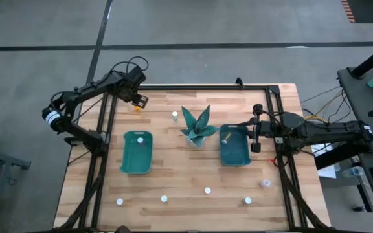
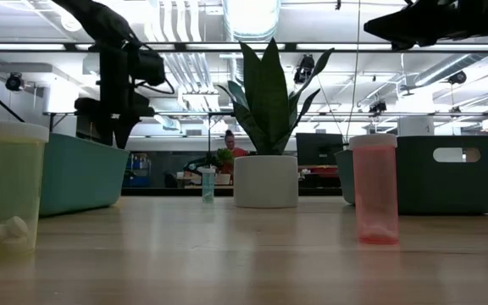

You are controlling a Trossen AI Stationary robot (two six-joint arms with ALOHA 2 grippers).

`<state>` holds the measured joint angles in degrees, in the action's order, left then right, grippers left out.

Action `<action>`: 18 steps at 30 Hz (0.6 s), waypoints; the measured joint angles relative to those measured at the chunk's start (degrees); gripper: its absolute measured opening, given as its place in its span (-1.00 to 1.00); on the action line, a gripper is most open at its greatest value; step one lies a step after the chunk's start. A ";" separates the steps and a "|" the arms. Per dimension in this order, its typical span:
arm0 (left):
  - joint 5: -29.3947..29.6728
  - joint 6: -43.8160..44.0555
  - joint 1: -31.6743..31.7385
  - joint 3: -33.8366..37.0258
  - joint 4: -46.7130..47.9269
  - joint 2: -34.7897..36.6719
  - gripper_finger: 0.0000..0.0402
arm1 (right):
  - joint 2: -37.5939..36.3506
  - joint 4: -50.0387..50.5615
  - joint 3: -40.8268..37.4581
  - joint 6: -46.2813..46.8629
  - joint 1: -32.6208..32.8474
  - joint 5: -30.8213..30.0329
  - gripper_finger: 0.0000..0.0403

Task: Pick and place medicine bottles into bin by pill shape (circle, oval)
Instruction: Put the orange tablet bottle into the blue bin

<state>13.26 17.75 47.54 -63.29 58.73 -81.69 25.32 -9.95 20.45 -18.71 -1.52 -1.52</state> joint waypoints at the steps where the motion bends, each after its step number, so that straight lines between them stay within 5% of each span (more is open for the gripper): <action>1: -0.26 0.34 0.45 0.00 -0.19 -0.13 -0.15 | 0.00 0.18 0.00 -0.21 0.00 0.00 -0.72; 9: -2.17 1.39 1.61 0.18 -3.61 -1.44 0.12 | -0.02 0.54 0.00 -0.70 0.00 0.00 -0.72; 18: -0.97 1.33 1.60 1.31 -5.81 -4.63 0.16 | -0.02 0.80 0.00 -0.99 0.00 0.00 -0.72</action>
<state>12.29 19.08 49.15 -61.97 52.92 -86.31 25.30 -9.15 20.45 -19.70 -1.52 -1.52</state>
